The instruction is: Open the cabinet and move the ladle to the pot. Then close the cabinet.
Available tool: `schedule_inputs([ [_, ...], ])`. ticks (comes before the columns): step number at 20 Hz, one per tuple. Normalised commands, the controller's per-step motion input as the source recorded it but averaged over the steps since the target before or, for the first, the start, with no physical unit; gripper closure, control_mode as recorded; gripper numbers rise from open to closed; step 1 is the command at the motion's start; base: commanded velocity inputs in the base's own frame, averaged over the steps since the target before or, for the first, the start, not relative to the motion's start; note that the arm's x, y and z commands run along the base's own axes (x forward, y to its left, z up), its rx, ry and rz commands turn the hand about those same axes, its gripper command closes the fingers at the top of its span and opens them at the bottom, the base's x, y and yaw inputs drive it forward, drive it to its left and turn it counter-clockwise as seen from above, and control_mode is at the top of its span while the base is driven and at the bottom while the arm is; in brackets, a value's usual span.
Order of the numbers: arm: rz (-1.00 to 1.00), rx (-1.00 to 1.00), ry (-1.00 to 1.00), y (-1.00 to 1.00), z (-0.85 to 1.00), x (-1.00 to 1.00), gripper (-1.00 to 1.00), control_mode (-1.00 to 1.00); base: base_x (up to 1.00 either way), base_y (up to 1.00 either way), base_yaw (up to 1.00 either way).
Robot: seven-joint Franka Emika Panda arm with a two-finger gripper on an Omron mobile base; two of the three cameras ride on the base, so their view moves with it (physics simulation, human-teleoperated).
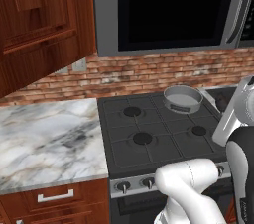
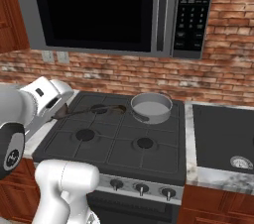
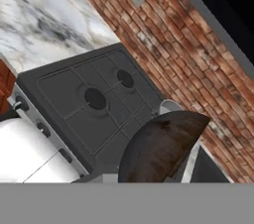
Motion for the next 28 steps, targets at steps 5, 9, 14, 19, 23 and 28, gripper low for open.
schedule_inputs([
  [5,0.00,0.00,-0.04,-0.02,-0.12,0.00,1.00,-1.00,0.00,0.00,0.00],
  [9,0.00,0.00,-0.03,0.00,-0.20,0.00,1.00,-1.00,0.00,0.00,0.00],
  [14,0.00,0.00,0.00,0.00,-0.30,0.04,1.00,-1.00,0.00,0.00,0.00],
  [19,-0.01,0.00,-0.03,0.00,-0.49,0.28,1.00,-1.00,0.00,0.00,0.00],
  [23,-0.02,0.00,-0.03,-0.02,-0.49,0.32,1.00,-1.00,0.00,0.00,0.00],
  [28,-0.01,0.00,-0.05,0.00,-0.54,0.30,1.00,-1.00,0.00,0.00,0.00],
])
